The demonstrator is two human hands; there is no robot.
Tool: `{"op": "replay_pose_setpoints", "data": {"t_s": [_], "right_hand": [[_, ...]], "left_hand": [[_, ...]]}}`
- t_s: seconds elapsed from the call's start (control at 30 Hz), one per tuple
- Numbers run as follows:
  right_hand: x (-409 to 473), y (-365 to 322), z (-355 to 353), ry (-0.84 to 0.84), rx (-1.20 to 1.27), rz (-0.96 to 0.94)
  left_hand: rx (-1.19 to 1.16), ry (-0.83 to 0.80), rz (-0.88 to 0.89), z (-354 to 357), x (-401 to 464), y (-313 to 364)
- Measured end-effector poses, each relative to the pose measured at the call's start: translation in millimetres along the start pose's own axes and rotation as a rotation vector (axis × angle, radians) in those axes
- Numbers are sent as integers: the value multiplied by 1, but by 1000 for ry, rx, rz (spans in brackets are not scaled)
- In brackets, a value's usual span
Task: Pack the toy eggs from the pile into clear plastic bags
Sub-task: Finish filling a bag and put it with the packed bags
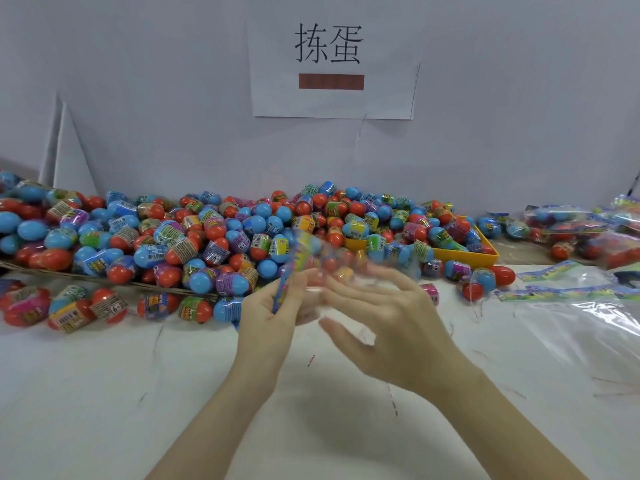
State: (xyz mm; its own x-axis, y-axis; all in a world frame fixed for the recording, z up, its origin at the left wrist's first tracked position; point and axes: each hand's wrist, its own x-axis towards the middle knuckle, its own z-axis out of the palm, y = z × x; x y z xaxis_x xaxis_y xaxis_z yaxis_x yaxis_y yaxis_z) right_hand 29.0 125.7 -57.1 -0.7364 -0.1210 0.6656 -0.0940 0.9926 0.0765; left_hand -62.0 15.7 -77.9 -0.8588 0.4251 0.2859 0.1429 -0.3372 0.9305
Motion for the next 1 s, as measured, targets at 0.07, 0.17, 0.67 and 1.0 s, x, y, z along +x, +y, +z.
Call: {"op": "replay_pose_setpoints", "data": {"t_s": [0.07,0.17,0.67,1.0], "right_hand": [[0,5,-5,54,124,49],[0,14,-8,103,26,78],[-5,39,-9,-267,22,661],[9,38,-24,16,1284,1024]], "left_hand": [[-4,9,-16,0,0,-1],[-58,32,-27,-2,3,0],[-180,245,-52,-16,13,4],[-287,85,-174,-13,12,5]]}}
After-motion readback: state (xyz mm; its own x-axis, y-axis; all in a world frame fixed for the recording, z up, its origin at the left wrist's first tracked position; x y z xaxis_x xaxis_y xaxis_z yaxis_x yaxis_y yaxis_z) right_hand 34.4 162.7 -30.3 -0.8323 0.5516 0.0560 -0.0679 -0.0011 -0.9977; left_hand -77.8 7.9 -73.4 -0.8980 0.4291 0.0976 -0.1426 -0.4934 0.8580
